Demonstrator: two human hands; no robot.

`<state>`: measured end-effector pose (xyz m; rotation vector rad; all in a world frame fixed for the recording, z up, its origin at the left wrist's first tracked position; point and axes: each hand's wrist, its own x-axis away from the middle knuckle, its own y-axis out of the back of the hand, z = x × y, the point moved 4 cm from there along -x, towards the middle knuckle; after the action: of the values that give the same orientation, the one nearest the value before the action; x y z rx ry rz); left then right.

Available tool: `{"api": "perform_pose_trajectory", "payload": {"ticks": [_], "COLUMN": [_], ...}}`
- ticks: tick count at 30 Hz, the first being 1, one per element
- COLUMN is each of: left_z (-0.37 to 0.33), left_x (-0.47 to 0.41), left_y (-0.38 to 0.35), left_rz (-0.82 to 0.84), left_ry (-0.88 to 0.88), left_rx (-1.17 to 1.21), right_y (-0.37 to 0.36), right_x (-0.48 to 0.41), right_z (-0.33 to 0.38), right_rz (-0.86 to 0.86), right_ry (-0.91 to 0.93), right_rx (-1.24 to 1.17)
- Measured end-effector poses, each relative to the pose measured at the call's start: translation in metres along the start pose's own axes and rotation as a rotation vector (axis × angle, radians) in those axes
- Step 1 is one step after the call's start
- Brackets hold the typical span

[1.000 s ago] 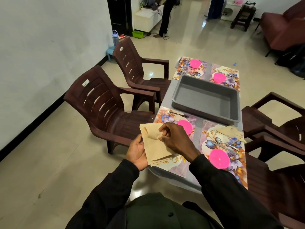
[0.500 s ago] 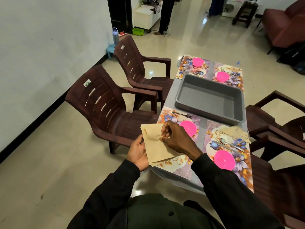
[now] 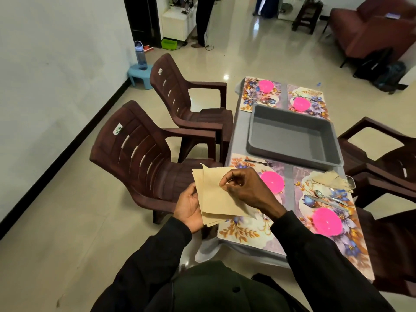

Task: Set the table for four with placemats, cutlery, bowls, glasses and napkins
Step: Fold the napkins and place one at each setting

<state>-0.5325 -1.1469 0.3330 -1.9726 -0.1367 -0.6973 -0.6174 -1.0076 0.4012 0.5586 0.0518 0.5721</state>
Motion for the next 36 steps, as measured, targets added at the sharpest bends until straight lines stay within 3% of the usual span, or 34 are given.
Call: {"api": "perform_pose_trajectory", "payload": {"ticks": [9, 20, 30, 36], "left_z": [-0.053, -0.058, -0.039, -0.023], "left_x": [0.004, 0.007, 0.007, 0.007], "left_y": [0.027, 0.044, 0.043, 0.057], "left_rz": [0.001, 0.009, -0.001, -0.045], "left_ry": [0.091, 0.181, 0.187, 0.152], "left_rx": [-0.031, -0.112, -0.1, -0.044], "right_y": [-0.034, -0.061, -0.06, -0.076], "right_x": [-0.019, 0.001, 0.024, 0.039], "right_z": [0.031, 0.029, 0.001, -0.011], "right_rz": [-0.032, 0.015, -0.221, -0.289], "right_ry": [-0.042, -0.085, -0.266, -0.351], "right_rx": [-0.104, 0.052, -0.173, -0.099]}}
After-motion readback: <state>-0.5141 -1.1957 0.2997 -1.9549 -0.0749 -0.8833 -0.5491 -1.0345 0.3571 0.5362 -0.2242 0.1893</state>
